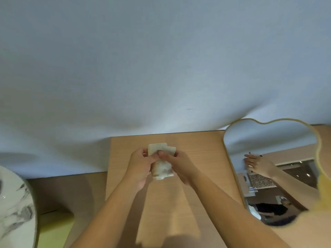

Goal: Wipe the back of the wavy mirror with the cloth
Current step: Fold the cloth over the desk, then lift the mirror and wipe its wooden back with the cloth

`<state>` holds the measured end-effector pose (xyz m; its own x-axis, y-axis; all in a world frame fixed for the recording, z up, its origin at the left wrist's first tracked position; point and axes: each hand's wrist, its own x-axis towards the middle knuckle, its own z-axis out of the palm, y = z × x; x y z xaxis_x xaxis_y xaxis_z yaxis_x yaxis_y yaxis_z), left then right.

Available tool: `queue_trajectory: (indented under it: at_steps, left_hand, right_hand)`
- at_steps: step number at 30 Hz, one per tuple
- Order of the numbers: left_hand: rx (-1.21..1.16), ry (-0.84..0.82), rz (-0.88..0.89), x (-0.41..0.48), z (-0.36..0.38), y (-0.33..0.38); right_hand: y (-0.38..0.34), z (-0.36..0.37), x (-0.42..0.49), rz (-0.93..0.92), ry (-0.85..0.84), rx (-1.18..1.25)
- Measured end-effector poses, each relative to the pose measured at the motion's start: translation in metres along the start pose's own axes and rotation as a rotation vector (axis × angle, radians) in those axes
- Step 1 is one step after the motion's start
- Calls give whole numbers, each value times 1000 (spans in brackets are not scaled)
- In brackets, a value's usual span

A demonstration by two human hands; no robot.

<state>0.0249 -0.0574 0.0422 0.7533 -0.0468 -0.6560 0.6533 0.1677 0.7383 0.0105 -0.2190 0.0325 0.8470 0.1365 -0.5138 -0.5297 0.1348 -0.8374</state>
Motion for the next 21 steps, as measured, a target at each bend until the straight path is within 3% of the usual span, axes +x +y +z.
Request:
queue_trajectory:
  at_steps: [6, 9, 15, 21]
  left_hand:
    - [-141, -273, -24, -60, 95, -4]
    - [-53, -316, 23, -91, 150, -16]
    - [258, -337, 305, -144, 273, -44]
    - [269, -352, 402, -162, 379, -64]
  right_hand:
    - [-26, -77, -101, -78, -21, 213]
    - [-31, -118, -154, -135, 156, 213]
    - [-41, -207, -240, -255, 539, 58]
    - [-60, -305, -306, -398, 663, 90]
